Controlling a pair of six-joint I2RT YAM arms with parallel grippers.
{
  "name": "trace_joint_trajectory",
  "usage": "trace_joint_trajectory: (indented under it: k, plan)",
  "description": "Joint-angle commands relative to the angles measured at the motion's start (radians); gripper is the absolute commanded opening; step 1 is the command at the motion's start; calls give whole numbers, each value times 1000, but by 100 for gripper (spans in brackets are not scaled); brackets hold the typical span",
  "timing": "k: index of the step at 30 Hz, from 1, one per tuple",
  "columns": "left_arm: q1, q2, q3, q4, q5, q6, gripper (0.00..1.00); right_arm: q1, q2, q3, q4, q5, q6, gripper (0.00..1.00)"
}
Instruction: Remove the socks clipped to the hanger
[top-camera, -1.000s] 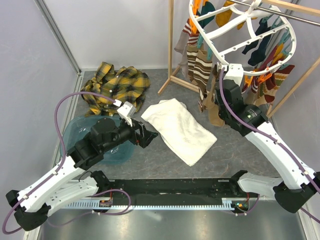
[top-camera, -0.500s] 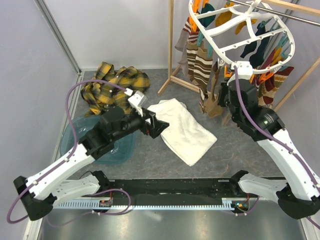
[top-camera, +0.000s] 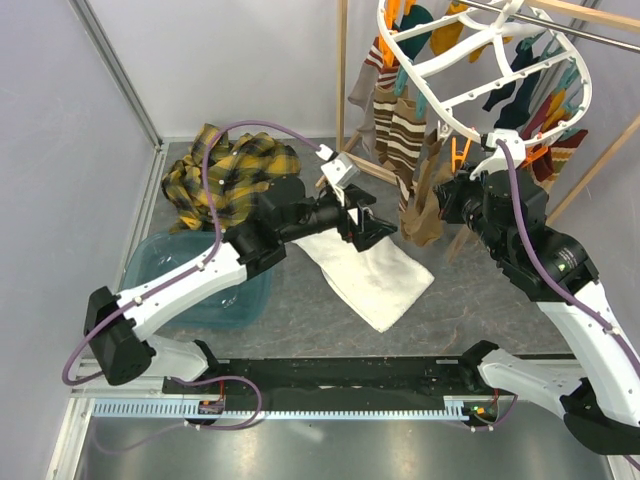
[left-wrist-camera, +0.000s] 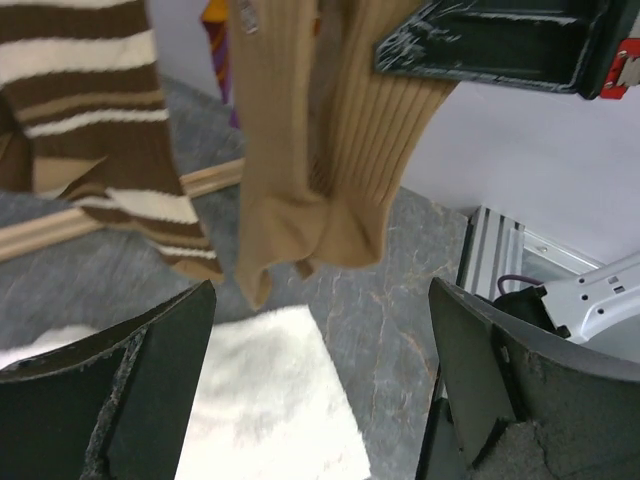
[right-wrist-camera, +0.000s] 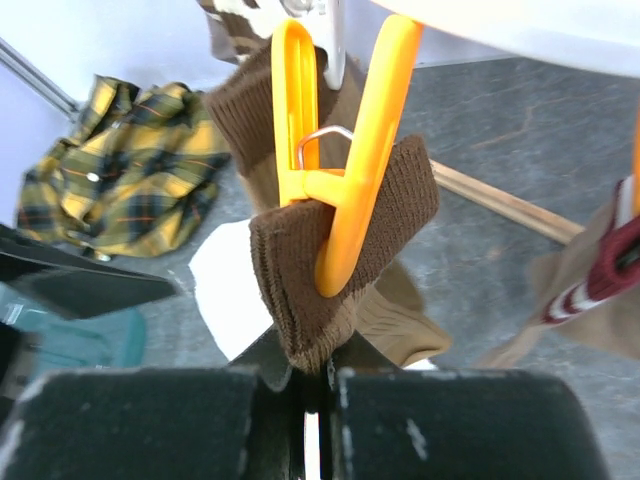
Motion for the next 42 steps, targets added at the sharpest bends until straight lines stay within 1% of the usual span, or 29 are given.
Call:
trace_joint_trajectory:
  k: [1,9,12,13,14,15,16,17,18,20,21,24,25,30,34,37,42]
  plan:
    - [-22,65,57,135,64,73,95,-2,-18,-20,67,-23,75,0]
    - [-67,193,107,159,83,89,94,-4,-44,-47,85,-3,123,0]
    - [-79,224,132,161,65,103,88,-2,-56,-52,87,8,138,0]
    - [-79,238,143,162,65,101,69,-4,-56,-53,87,6,143,0]
    - [-82,244,149,161,64,98,55,-2,-58,-54,84,3,146,2]
    - [-83,247,152,158,65,93,42,-2,-59,-54,78,3,145,9]
    - [-85,244,152,156,77,86,23,-4,-59,-46,70,2,155,15]
    - [-87,241,149,156,85,81,12,-2,-58,-40,49,8,160,20]
    - [-87,237,147,155,90,72,2,-2,-55,-32,38,6,160,31]
    - [-87,218,126,153,97,50,2,-4,-53,3,-3,13,166,41]
    - [-87,209,118,155,102,44,2,-4,-47,18,-19,20,165,48]
    - [-87,183,89,158,106,18,2,-2,-25,103,-97,71,160,60]
    - [-88,180,74,161,117,8,2,-2,-19,155,-117,85,158,62]
    - [-90,158,52,162,154,-25,2,-2,34,288,-191,193,134,65]
    - [-90,141,37,161,165,-58,2,-4,87,406,-207,235,86,66]
    - [-88,138,32,162,180,-84,2,-2,123,462,-215,253,57,67]
    - [-90,146,34,155,194,-108,2,-2,160,476,-212,281,37,68]
